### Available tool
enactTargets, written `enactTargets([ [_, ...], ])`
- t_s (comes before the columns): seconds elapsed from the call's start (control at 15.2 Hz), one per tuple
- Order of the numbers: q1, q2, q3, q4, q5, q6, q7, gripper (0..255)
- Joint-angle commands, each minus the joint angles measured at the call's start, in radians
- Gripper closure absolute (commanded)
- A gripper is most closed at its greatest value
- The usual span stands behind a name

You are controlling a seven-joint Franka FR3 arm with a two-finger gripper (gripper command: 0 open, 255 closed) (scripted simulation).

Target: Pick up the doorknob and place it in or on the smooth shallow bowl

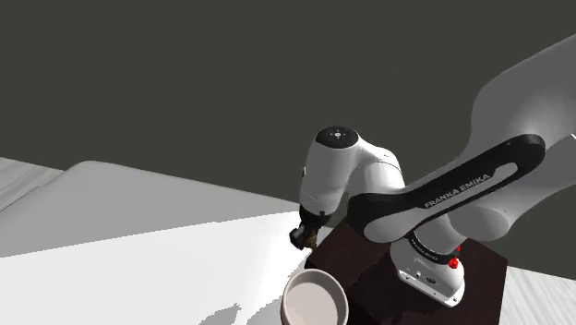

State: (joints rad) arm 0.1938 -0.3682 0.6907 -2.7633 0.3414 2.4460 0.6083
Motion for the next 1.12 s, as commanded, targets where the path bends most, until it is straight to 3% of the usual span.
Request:
enactTargets([
  [0.0, 0.041, -0.016, 0.037, -0.008, 0.032, -0.004, 0.05, 255],
  [0.46, 0.161, -0.036, 0.189, 0.019, 0.113, -0.025, 0.257, 255],
  [1.06, 0.054, 0.14, 0.306, -0.012, 0.018, 0.171, 0.334, 255],
])
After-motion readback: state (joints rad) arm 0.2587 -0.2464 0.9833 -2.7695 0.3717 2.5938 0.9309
